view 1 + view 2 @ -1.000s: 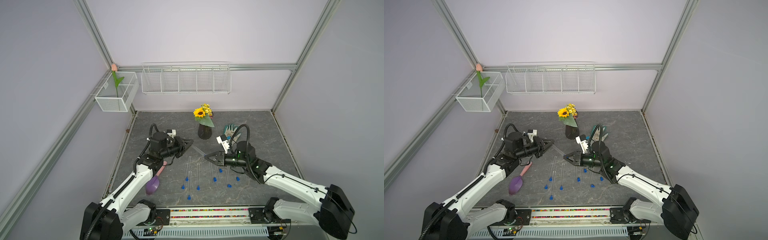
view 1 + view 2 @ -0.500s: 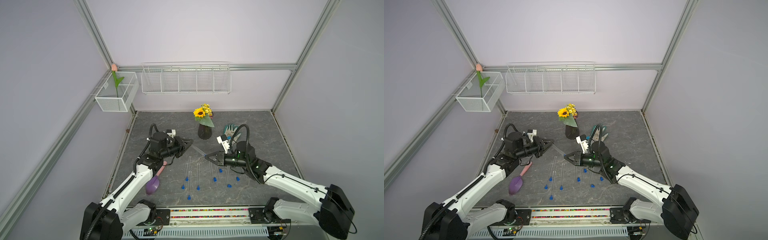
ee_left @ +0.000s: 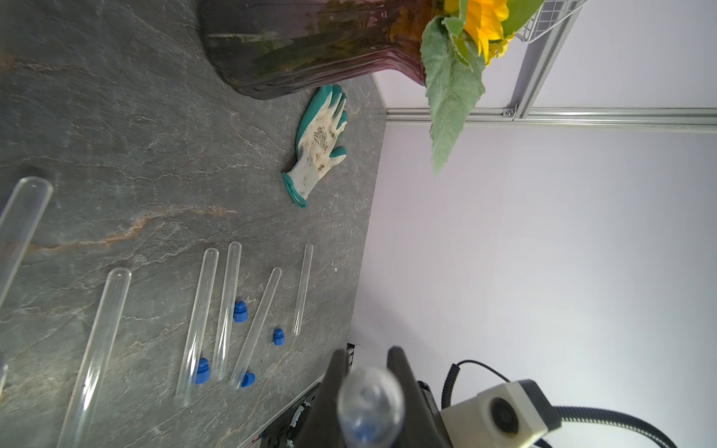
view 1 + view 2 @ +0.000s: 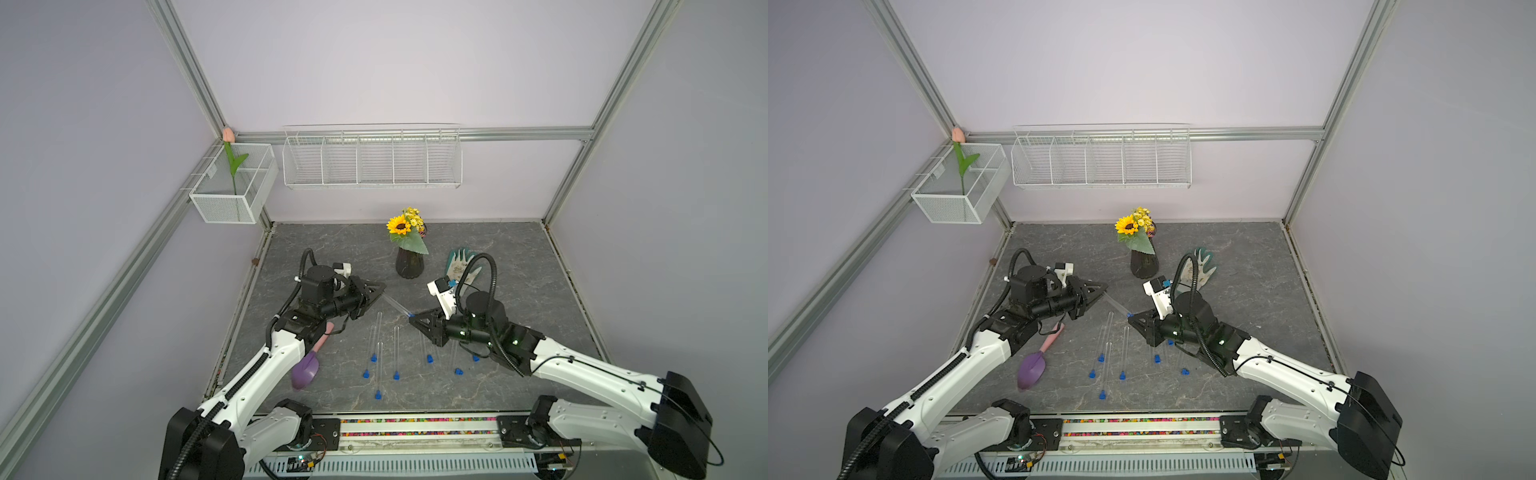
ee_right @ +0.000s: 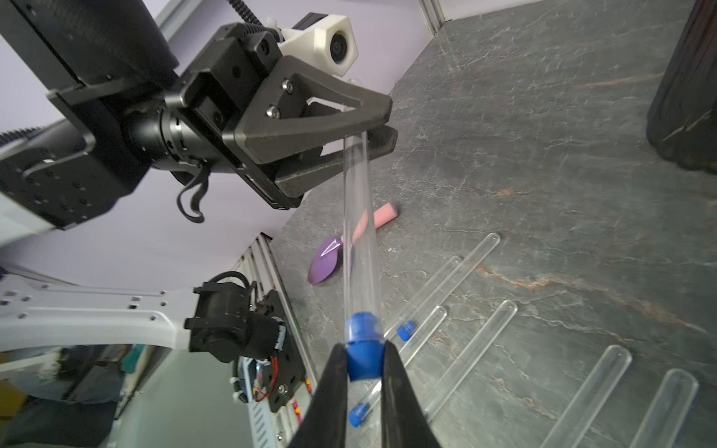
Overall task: Remove stoppers from test tubes
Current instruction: Open the stopper on the test tube, then place the test tube at the center of the board.
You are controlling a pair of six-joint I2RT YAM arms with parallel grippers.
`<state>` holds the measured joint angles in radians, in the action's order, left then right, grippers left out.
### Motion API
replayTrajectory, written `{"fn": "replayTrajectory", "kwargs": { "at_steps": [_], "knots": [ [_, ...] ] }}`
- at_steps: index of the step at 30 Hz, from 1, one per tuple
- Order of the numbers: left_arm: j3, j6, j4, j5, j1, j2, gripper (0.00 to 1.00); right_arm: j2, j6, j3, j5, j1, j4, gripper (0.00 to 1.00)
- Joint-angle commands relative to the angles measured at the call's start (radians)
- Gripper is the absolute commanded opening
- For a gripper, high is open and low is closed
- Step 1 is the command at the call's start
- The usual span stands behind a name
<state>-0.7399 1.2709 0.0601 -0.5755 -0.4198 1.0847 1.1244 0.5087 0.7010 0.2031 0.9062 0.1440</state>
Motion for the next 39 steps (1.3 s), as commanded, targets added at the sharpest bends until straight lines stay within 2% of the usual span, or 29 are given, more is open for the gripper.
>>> {"fn": "replayTrajectory", "kwargs": {
  "at_steps": [1,6,13,17,19,23,26,29,32,39],
  "knots": [
    [0.013,-0.001,-0.004,0.058,0.015,-0.023,0.0,-0.017,-0.155,-0.025,-0.084,0.02,-0.057,0.16],
    [0.019,-0.001,-0.008,0.064,0.036,-0.025,0.0,-0.024,-0.195,-0.063,-0.097,0.05,-0.018,0.17],
    [0.017,-0.025,0.012,0.062,0.065,-0.013,0.0,-0.014,-0.194,-0.058,-0.09,0.061,-0.062,0.18],
    [-0.046,-0.177,0.204,0.103,0.072,0.004,0.0,0.003,-0.171,-0.022,-0.084,0.061,-0.14,0.19],
    [-0.093,-0.302,0.323,0.123,0.073,0.022,0.0,0.013,-0.16,0.0,-0.083,0.061,-0.182,0.19],
    [-0.165,-0.53,0.502,0.118,0.072,0.08,0.0,0.037,-0.139,0.035,-0.088,0.061,-0.257,0.19],
    [-0.185,-0.626,0.58,0.097,0.069,0.128,0.0,0.061,-0.117,0.052,-0.09,0.061,-0.292,0.19],
    [-0.184,-0.664,0.589,0.082,0.036,0.164,0.0,0.101,-0.101,0.084,-0.088,0.06,-0.337,0.19],
    [-0.21,-0.684,0.589,0.111,-0.042,0.211,0.0,0.144,-0.086,0.111,-0.083,0.059,-0.368,0.19],
    [-0.299,-0.711,0.578,0.127,-0.197,0.403,0.0,0.225,-0.07,0.149,-0.065,0.056,-0.42,0.2]
  ]
}}
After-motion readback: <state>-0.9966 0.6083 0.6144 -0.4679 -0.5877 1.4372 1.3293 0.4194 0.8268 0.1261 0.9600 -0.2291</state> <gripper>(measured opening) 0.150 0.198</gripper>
